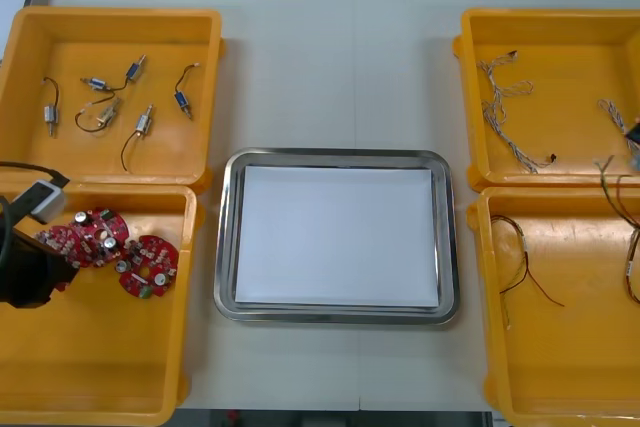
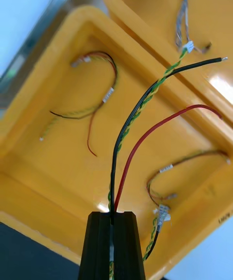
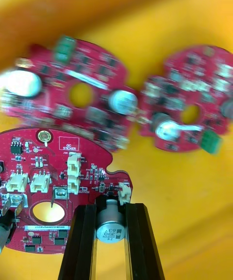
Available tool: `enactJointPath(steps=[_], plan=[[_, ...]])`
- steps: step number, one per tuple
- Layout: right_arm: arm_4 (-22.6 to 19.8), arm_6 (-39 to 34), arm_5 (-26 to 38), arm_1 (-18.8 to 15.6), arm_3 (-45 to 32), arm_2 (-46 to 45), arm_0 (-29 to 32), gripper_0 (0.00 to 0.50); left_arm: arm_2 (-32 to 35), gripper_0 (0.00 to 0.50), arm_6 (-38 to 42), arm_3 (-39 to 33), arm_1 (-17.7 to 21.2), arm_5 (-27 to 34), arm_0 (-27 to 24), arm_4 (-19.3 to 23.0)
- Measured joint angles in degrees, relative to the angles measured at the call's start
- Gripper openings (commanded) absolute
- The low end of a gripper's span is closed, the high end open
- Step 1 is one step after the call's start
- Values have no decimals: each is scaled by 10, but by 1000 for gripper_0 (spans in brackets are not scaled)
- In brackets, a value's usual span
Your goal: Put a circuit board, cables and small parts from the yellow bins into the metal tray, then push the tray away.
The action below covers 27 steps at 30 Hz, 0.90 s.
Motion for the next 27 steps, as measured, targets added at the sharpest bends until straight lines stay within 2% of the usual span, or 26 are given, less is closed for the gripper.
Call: enactJointPath(steps=[7,16,21,27], plan=[[-11,0,-1,0,-1,105,-94,0,0,0,0,-52,0,-22,47,-9],[-14,0,-26,0,-1,214,-180,0,0,0,0,-61,0,-66,111,-32],[-2,0,-31,0,-1,275,-227,0,-7,0,0,-61,0,-89,122,-69],[11,0,-38,0,-1,336,-269,0,-31,0,0,-60,0,-113,122,-82]])
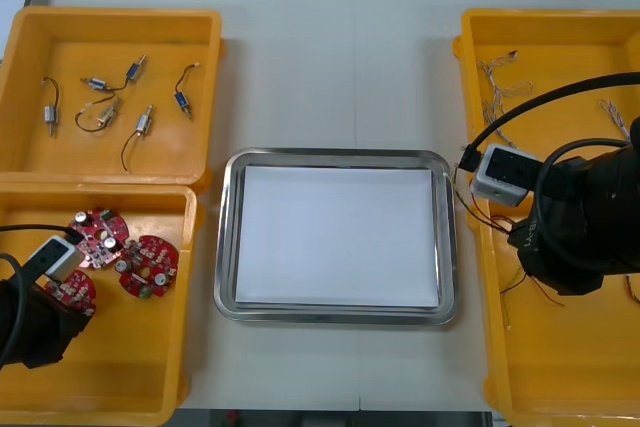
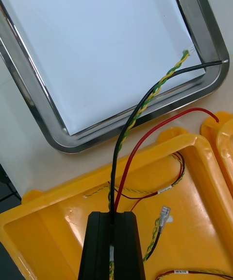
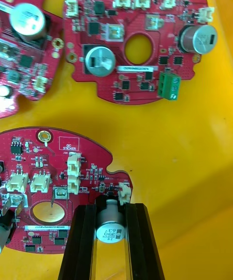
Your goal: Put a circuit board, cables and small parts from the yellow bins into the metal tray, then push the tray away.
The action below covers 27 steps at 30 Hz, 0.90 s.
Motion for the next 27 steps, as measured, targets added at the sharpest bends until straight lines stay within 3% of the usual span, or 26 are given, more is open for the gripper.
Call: enactJointPath(steps=[16,18,19,21,23,24,27], plan=[[23,-1,-8,5,4,86,-60,0,-53,4,0,27,0,-19,-21,-17],[23,-1,-8,9,7,86,-60,0,-56,93,0,32,0,-19,-27,-17],[23,-1,-8,10,8,86,-60,0,-57,114,0,33,0,-19,-29,-17],[23,-1,-7,13,11,86,-60,0,-57,262,0,35,0,-19,-31,-17],[23,-1,-7,13,12,86,-60,0,-57,454,0,36,0,-23,-32,-17],[23,-1,-7,13,12,86,-60,0,-57,500,0,36,0,-25,-32,-17],[23,-1,-7,14,12,86,-60,0,-57,500,0,40,0,-32,-32,-17]])
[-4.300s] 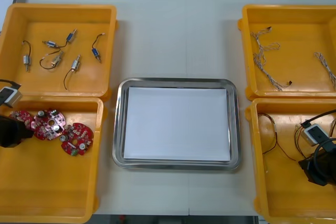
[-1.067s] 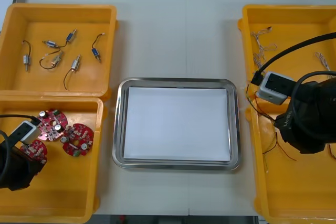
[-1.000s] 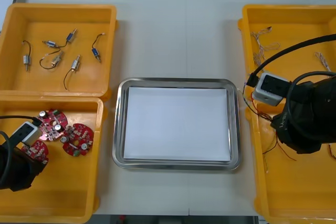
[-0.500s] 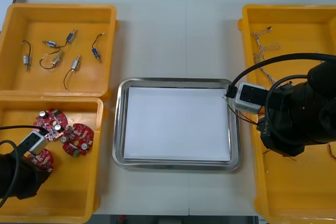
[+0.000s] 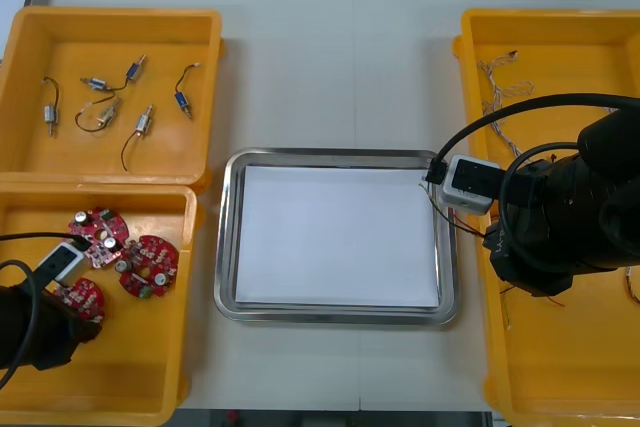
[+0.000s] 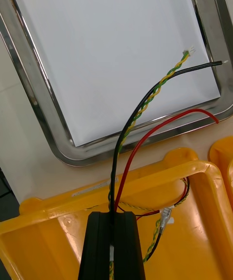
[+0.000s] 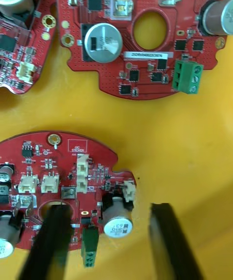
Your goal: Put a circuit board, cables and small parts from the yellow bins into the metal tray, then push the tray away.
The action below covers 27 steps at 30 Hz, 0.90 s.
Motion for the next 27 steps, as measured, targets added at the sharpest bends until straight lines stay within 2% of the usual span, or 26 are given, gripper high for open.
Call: enactJointPath(steps=[14,22,27], plan=[[0,0,0,1,0,0,0,0,0,500,0,4,0,0,-26,2],[0,0,0,2,1,0,0,0,33,500,1,-24,0,87,-34,7],[0,0,0,2,1,0,0,0,77,500,2,-51,0,99,-19,7]])
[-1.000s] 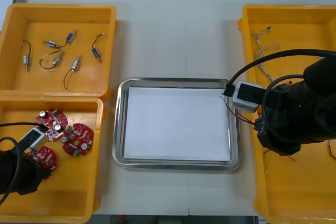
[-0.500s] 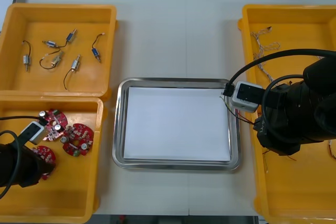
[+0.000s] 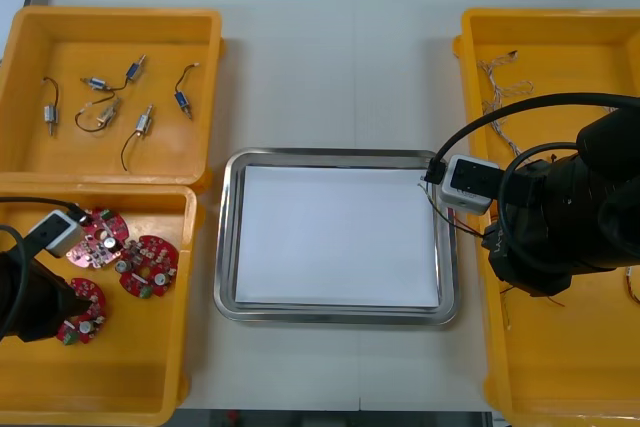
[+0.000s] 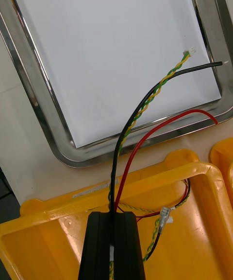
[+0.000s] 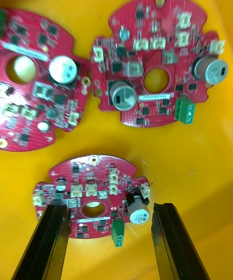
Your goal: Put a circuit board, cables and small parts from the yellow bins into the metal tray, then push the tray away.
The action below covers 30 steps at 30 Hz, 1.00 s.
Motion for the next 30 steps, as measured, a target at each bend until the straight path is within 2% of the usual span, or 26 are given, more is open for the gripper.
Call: enactJointPath(steps=[8,15,30], plan=[[0,0,2,0,0,0,0,0,42,500,0,-34,0,-1,56,-6],[0,0,4,0,0,0,0,0,47,500,0,-43,0,-54,107,-28],[0,0,4,0,0,0,0,0,47,500,0,-43,-13,-94,160,-68]])
